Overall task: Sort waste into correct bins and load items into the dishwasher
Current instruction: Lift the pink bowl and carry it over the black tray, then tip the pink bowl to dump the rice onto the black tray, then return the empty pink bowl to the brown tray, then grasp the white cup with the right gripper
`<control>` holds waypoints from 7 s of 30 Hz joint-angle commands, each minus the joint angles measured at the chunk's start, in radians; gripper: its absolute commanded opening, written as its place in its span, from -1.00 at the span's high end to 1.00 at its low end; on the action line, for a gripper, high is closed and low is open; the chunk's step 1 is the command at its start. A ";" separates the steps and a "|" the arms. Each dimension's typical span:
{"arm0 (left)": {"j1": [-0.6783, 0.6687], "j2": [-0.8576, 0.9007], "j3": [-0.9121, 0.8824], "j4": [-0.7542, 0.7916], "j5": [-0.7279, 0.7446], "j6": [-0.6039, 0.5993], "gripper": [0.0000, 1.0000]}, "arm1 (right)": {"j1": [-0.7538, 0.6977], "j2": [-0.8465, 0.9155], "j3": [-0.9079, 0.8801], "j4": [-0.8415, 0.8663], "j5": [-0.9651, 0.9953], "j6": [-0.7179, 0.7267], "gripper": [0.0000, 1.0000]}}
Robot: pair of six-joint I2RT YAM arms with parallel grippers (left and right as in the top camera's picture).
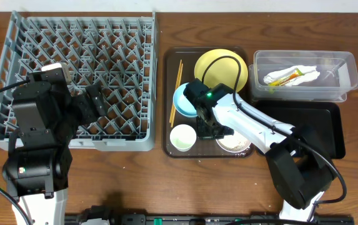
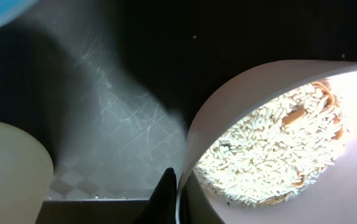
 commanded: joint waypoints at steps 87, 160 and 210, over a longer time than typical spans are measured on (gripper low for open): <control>0.002 0.001 0.021 0.000 0.013 -0.005 -0.81 | -1.463 -0.332 -0.404 -0.030 -1.608 -0.787 0.98; 0.002 0.001 0.021 0.000 0.013 -0.005 -0.80 | -0.081 -0.148 -0.056 0.104 -0.071 -0.248 0.75; 0.002 0.001 0.021 0.000 0.013 -0.005 -0.81 | 0.012 -0.071 -0.029 0.179 -0.287 -0.238 0.37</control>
